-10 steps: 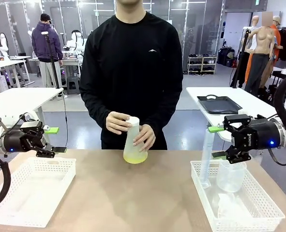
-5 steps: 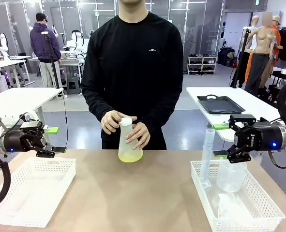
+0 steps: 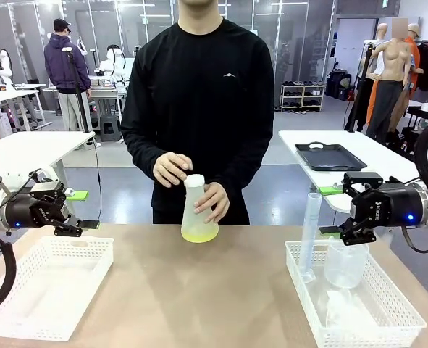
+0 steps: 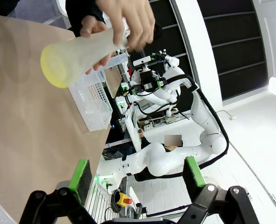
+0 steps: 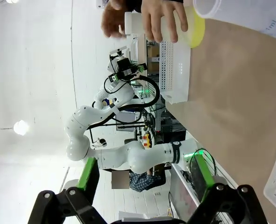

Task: Prepare the solutions needed for the experiment.
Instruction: When the human places the Big flask in the center of the table, pick up the Big flask and place it in the left Organizing basket.

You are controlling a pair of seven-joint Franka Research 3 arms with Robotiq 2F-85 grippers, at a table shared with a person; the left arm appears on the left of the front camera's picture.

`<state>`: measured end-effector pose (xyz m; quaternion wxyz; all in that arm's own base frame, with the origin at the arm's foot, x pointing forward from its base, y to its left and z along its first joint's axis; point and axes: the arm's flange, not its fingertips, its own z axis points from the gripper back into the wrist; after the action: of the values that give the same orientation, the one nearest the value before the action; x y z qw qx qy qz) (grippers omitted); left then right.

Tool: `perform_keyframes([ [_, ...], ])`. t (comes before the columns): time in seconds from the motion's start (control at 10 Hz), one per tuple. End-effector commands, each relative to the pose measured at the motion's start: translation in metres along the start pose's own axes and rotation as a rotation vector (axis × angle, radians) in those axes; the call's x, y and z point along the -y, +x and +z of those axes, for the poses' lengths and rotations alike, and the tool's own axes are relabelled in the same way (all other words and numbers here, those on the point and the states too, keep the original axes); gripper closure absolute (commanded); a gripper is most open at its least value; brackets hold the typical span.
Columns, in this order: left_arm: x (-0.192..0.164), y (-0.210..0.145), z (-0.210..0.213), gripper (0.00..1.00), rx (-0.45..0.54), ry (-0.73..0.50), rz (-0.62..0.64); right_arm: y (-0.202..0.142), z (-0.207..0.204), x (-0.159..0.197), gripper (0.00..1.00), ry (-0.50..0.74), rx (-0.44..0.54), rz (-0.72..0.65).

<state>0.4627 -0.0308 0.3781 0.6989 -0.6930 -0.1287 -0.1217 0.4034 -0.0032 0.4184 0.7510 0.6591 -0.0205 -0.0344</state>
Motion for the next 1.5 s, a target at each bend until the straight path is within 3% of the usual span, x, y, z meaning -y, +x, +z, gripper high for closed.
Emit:
perform_keyframes([
  [0.0,0.0025,-0.0006,-0.0005,0.0,0.005,-0.004,-0.001,-0.0006,0.0003,-0.0027,0.0,0.006,0.0,0.007],
  [1.4,0.0025,-0.0006,-0.0005,0.0,0.005,-0.004,-0.001,-0.0006,0.0003,-0.0027,0.0,0.006,0.0,0.007],
])
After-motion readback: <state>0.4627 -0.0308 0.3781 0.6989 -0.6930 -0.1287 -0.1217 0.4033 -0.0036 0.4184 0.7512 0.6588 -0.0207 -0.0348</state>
